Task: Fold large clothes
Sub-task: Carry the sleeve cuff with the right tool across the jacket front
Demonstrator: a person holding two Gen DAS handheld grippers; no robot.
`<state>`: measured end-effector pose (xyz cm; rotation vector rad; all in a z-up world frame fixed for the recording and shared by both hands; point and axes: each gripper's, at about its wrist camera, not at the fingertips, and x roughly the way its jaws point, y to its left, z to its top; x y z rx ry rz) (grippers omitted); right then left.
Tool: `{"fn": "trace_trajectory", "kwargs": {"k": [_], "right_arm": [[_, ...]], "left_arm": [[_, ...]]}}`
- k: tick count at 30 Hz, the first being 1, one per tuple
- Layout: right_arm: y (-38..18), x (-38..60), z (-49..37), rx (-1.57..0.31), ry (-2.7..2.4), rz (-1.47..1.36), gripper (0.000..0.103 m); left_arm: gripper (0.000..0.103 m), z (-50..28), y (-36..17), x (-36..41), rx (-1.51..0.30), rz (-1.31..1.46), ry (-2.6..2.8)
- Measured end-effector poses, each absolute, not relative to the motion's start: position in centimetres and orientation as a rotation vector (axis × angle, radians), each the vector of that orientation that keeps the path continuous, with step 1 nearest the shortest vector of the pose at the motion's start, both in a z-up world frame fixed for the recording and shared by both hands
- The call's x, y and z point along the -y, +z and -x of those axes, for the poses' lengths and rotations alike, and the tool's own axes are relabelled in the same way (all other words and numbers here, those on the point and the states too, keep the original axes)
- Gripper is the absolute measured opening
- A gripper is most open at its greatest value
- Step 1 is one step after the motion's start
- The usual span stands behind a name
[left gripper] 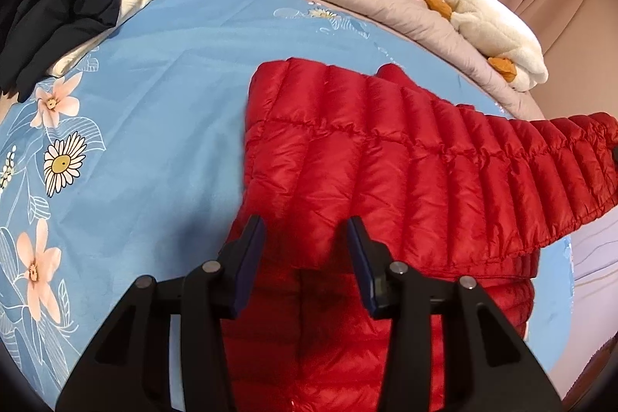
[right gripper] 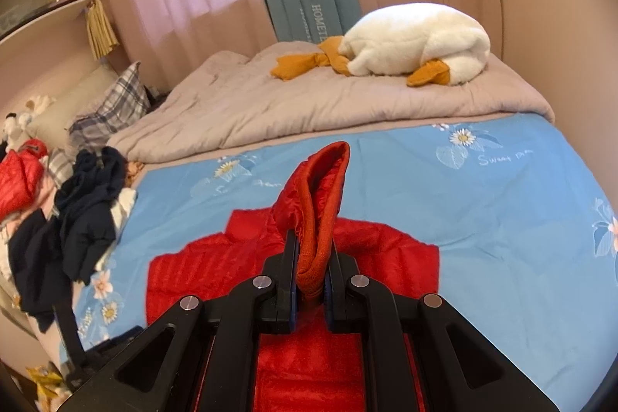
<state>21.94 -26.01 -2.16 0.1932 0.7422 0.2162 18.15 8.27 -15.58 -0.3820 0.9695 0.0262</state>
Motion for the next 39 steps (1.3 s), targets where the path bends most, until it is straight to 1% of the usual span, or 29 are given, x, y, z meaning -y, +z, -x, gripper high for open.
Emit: {"fn": "trace_trajectory", "kwargs": {"k": [12,14,21,26,39], "right_arm": [[-7.1,29.1,-22.9,-0.85,0.135,-0.205,0.011],[-8.1,29.5,-22.9,-0.871,0.117,-0.209,0.011],[-11.4,30.9,-23.1,-0.946,0.069,-0.214,0.011],[-13.4,31.3,-23.2,-0.987,0.05,-0.221,0.011],[-15.8,31.8,-23.6,-1.027,0.038,-0.236,0.011]], "left_arm": [[0.043,-19.1,-17.4,-8.2,-1.014,0.392,0.041],[0.045,-19.2,-17.6,-8.1,-1.018,0.388,0.042],[0.045,-19.5,-18.2,-8.0,-1.036,0.385,0.046],[0.048,-19.7,-18.8,-8.4,-1.052,0.387,0.07],[0.049,-19.9,-19.5,-8.8,-1.066,0.416,0.081]]}}
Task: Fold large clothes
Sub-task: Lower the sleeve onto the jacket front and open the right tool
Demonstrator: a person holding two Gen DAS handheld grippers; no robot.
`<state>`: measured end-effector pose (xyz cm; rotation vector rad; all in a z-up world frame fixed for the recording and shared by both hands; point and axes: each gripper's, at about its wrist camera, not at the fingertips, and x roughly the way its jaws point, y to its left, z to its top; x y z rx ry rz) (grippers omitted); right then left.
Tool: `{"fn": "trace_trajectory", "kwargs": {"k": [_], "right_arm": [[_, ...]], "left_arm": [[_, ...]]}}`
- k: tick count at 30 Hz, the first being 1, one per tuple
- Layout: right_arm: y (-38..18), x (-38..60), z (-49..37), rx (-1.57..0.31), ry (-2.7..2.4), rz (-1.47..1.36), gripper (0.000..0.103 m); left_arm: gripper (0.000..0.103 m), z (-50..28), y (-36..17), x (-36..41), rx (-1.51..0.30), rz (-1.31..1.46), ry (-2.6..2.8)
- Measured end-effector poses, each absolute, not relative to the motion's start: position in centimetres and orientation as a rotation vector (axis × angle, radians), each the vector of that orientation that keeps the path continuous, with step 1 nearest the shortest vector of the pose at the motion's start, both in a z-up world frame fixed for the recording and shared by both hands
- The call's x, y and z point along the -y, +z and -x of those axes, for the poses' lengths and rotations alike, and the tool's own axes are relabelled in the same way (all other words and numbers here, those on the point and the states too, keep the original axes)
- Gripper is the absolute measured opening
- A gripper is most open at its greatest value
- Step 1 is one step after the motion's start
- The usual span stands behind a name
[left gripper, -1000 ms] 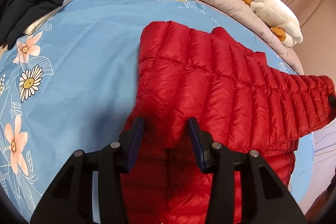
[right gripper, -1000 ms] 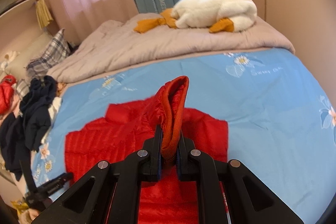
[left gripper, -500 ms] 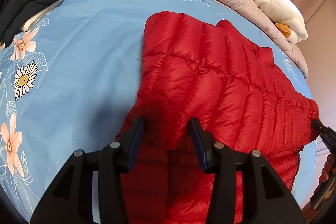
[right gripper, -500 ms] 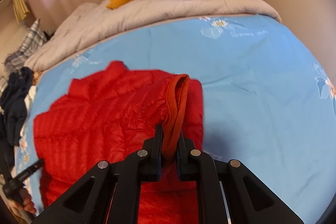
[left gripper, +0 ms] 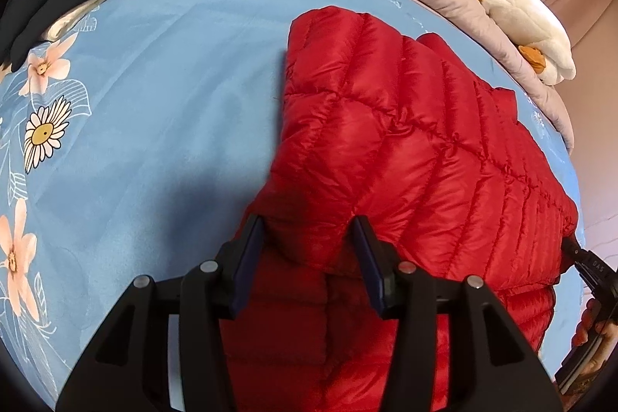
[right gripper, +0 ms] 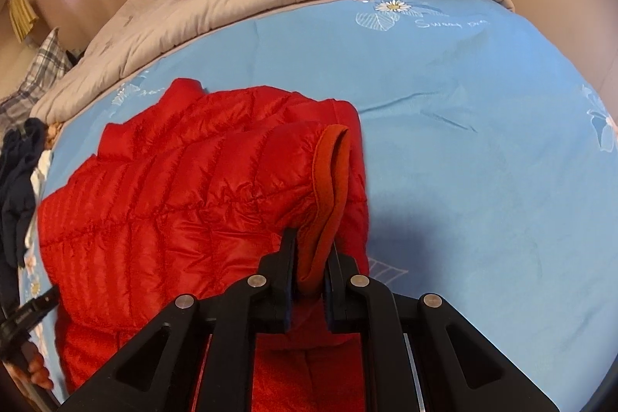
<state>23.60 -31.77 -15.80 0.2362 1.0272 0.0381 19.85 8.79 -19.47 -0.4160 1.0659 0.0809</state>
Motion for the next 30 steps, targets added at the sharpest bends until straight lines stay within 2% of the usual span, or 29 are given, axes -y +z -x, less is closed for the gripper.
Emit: {"fn": "trace_trajectory", "kwargs": {"k": [30], "right_arm": [[-17.4,31.8,-24.1,-1.059,0.036,-0.25,0.011]], "left_arm": [[0.052,-20.1,-20.4,-8.9,-1.062,0.44,0.09]]}}
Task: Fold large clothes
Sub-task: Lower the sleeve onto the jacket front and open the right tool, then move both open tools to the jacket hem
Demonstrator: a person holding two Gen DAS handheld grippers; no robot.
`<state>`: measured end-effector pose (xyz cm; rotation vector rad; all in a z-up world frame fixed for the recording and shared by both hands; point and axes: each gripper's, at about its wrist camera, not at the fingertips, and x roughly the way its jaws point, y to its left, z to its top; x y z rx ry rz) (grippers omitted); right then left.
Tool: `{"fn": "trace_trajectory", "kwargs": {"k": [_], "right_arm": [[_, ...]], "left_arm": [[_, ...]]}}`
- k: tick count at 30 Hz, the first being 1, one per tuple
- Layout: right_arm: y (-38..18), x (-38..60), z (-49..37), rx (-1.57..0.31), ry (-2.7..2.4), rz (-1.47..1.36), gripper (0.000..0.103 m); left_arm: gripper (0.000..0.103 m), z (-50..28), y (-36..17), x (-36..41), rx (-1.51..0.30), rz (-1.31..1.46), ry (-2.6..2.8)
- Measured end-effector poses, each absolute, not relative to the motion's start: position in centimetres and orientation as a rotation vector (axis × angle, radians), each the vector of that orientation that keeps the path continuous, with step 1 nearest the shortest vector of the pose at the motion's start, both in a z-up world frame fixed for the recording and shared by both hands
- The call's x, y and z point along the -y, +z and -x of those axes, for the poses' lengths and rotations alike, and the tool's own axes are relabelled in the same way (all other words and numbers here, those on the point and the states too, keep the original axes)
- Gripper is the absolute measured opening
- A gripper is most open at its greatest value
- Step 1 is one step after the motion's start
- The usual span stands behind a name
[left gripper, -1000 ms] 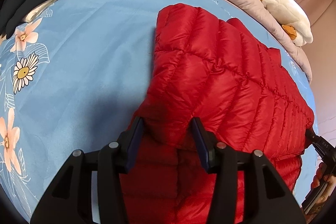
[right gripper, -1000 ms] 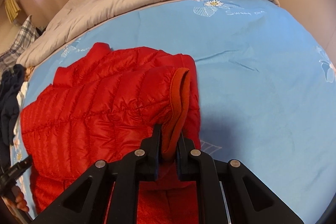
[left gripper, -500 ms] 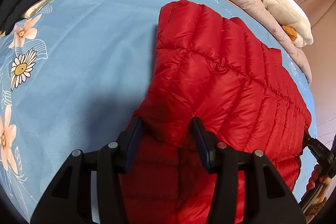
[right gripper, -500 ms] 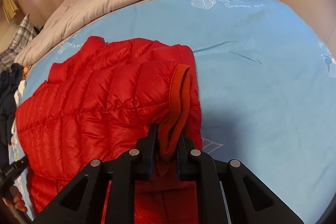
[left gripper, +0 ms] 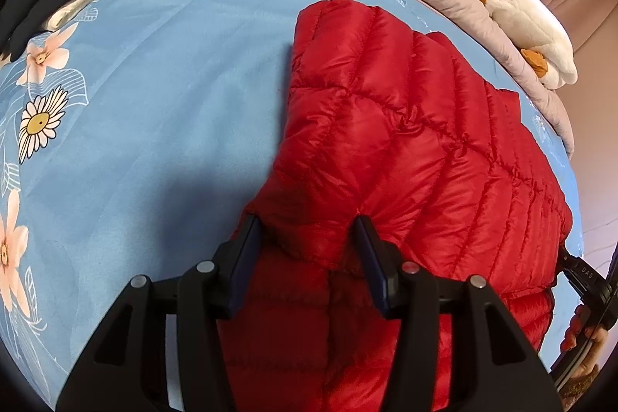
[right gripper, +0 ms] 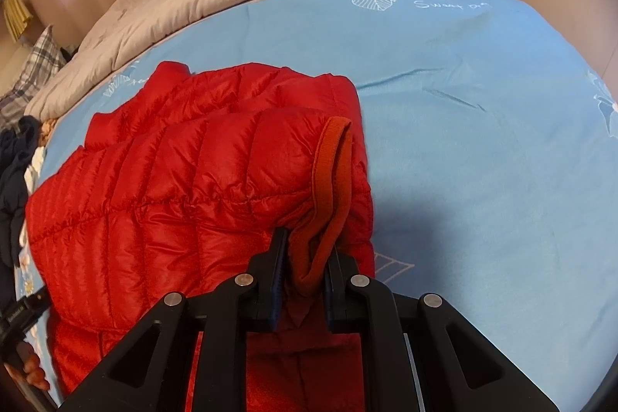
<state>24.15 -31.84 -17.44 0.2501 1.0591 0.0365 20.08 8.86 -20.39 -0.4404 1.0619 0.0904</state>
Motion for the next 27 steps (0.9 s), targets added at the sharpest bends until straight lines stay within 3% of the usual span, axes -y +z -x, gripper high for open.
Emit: {"fn": "trace_trajectory", "kwargs": {"k": [14,16,18,19,20,25,27], "right_arm": [[-17.4,31.7,-23.6,-1.035,0.02,-0.238,0.016],[-17.0,31.9,-23.0,-1.027,0.009,-0.242,0.024],[-16.4,32.3,-22.4,-1.03,-0.035,-0.244,0.043],[-16.0,32.4,-22.1,-1.024,-0.051,-0.241,0.06],[-15.6,32.6,-21.7,-1.008,-0.053,-0.238,0.065],[-13.2,33.4,-19.5,-0.954,-0.031,-0.255,0.065],[-12.2,33.8,-18.4,-0.927,-0.012,-0.275,0.071]], "left_arm": [[0.055,-18.1,-20.0,-8.7,-1.045,0.453,0.104],[0.057,-17.6,-19.6,-8.6,-1.045,0.449,0.099],[0.062,-16.9,-18.7,-8.5,-1.039,0.437,0.093],[0.064,-16.5,-18.3,-8.4,-1.031,0.435,0.092],[0.066,-16.0,-17.7,-8.3,-1.017,0.435,0.088],[0.083,-13.7,-14.8,-7.7,-0.948,0.429,0.06],[0.091,-12.5,-13.6,-7.4,-0.919,0.424,0.051]]}}
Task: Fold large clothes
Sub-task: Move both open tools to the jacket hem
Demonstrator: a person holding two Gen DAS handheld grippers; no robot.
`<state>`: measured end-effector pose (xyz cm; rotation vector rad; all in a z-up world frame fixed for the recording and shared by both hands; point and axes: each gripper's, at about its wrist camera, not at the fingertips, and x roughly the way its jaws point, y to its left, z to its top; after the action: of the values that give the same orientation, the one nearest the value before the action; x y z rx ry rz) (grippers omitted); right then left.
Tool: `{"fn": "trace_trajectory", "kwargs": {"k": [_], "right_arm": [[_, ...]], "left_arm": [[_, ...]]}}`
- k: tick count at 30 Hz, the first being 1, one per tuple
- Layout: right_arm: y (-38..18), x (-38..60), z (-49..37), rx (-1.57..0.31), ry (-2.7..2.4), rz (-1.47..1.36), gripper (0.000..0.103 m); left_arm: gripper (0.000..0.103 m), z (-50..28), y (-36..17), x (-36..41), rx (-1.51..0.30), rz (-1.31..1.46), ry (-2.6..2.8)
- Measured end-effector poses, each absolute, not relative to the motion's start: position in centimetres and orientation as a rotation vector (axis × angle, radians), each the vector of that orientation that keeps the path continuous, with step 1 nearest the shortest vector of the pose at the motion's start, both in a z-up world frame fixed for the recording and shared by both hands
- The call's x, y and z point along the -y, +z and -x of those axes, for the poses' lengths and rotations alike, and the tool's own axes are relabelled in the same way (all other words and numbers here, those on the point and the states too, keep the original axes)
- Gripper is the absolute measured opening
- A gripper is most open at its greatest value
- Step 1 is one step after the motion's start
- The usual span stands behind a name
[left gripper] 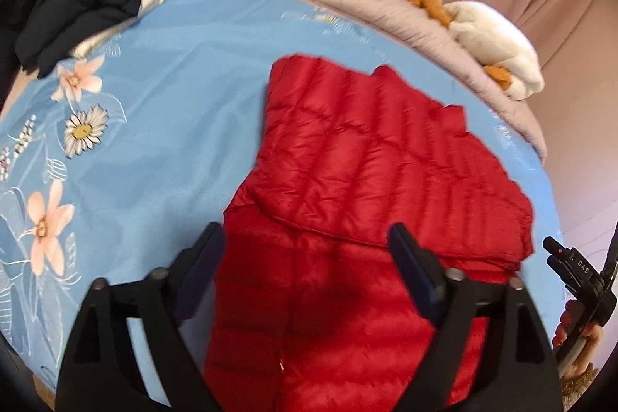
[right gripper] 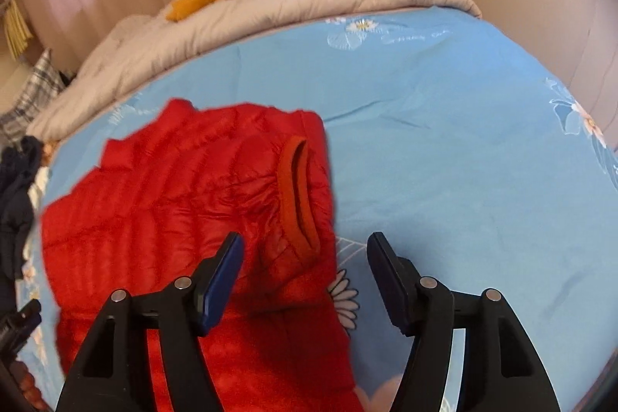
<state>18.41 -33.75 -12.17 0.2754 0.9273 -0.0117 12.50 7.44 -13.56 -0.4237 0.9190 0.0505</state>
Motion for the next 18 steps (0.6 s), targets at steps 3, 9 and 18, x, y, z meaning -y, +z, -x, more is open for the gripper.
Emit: {"fn": "trace_trajectory", "kwargs": {"k": [3,9,18], "right_arm": [[-10.4,34.1,-16.7,-0.87,0.01,-0.296,0.079],[-6.6,33.8,-13.6,-0.738,0.057,-0.316,0.098],[-3.5,32.6,-9.1,-0.608,0.119,-0.257,0.102]], "left_arm": [[0.097,-10.8,-11.5,-7.1,-0.87,0.413,0.04],[0.103,-8.2,-7.8,-6.2,-0.775,0.37,0.032],[0.103,-3.7,-5.6,-5.6,-0.705,0.339,0.004]]}}
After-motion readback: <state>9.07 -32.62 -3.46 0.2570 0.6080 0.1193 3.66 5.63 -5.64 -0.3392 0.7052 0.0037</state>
